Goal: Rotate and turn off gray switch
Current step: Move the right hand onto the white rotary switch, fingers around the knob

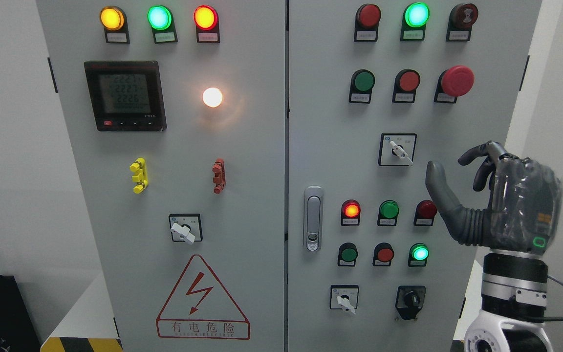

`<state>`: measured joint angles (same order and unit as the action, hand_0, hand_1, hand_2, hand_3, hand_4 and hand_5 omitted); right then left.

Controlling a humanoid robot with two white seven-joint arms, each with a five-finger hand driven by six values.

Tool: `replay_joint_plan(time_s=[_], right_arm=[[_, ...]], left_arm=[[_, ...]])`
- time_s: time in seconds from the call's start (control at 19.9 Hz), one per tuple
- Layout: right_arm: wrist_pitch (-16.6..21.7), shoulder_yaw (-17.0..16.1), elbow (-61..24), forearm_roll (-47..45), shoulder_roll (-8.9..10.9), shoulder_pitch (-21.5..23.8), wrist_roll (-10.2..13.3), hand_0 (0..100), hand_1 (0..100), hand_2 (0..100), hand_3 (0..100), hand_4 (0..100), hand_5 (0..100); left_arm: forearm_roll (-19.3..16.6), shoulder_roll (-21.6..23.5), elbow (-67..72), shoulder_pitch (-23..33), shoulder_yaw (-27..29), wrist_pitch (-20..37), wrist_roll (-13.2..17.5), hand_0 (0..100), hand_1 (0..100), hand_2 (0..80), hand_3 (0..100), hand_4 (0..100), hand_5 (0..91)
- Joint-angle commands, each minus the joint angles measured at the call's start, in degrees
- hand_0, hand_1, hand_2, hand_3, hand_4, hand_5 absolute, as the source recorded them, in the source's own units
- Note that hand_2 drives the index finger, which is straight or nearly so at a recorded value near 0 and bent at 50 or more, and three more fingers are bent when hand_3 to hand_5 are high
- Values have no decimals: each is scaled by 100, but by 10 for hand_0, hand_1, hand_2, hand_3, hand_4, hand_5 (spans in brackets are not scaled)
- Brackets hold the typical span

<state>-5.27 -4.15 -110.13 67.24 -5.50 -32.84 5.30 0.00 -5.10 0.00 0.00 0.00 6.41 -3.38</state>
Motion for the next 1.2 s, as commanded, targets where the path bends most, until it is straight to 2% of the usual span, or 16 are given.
replay_joint_plan(time_s=[0.0,0.2,0.4,0.65,1.15], right_arm=[[-45,327,334,0,-47,-65,-3,136,194,594,972,1000,1000],[-88,362,448,17,-162,-249,-12,131,190,595,971,1000,1000],[-457,380,510,0,-170,-372,-38,127,198,616,972,999,1000],[-536,424,615,0,-179,-407,-91,127,198,651,976,999,1000],[-634,441,730,0,-179,-407,-135,139,200,644,979,998,1000]], left_arm=[[114,0,-140,-53,44,0,4,120,389,0,0,0,0],[114,0,-140,-53,44,0,4,120,389,0,0,0,0],[114,0,-140,-53,44,0,4,120,389,0,0,0,0],[114,0,-140,-53,44,0,-5,120,389,0,0,0,0],[114,0,-140,-53,44,0,4,120,389,0,0,0,0]])
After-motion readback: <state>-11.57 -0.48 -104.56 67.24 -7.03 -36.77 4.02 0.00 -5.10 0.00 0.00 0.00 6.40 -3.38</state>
